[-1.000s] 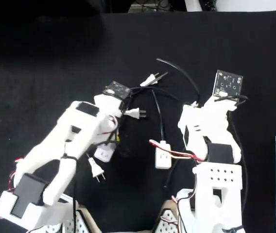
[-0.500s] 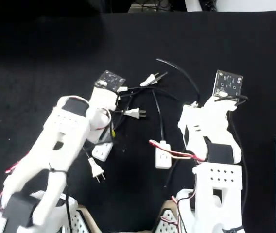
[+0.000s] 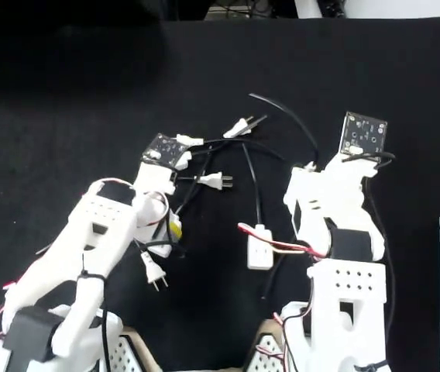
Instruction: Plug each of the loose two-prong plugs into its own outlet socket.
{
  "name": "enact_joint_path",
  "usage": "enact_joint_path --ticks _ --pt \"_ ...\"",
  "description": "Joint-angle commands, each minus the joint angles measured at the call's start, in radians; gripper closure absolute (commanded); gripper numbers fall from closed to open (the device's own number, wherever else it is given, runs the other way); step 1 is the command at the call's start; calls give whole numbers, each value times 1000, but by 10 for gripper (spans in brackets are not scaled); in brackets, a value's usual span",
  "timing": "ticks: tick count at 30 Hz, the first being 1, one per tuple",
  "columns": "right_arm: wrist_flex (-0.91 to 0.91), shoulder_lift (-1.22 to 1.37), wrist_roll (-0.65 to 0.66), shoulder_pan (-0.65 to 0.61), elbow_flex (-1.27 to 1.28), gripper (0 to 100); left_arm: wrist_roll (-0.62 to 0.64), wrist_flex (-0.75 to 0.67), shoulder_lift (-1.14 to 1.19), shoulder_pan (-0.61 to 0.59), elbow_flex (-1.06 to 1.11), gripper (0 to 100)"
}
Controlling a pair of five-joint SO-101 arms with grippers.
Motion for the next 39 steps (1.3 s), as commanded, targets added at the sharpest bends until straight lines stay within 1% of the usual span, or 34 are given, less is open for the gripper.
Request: enact_joint_path --ticks 1,5,10,14,18,24,26,28,32,35,39 --pt "-12 -21 -2 6 -70 984 5 -117 49 -5 24 730" --pt "-12 -21 -2 6 -68 984 -2 -144 89 45 18 809" --pt "-12 -21 -2 6 -68 984 -2 -146 87 177 5 888" --pt "-12 -21 -2 9 -68 984 -2 -144 87 283 -33 928" --pt "-12 -21 -2 14 -71 984 -2 -135 87 340 -79 938" --pt "-12 -21 -2 14 -73 984 -5 -135 84 344 -101 938" --pt "-12 -21 -2 14 -73 984 -8 -123 48 334 -110 938" --pt "-14 -21 -2 15 -73 984 -38 -80 -20 334 -122 938" --pt "-15 -21 -2 15 -73 985 -51 34 -209 332 -174 938" --pt "-17 -21 -2 15 -74 985 -51 87 -342 294 -222 938" --pt "-17 -21 -2 15 -74 985 -51 98 -437 199 -245 938"
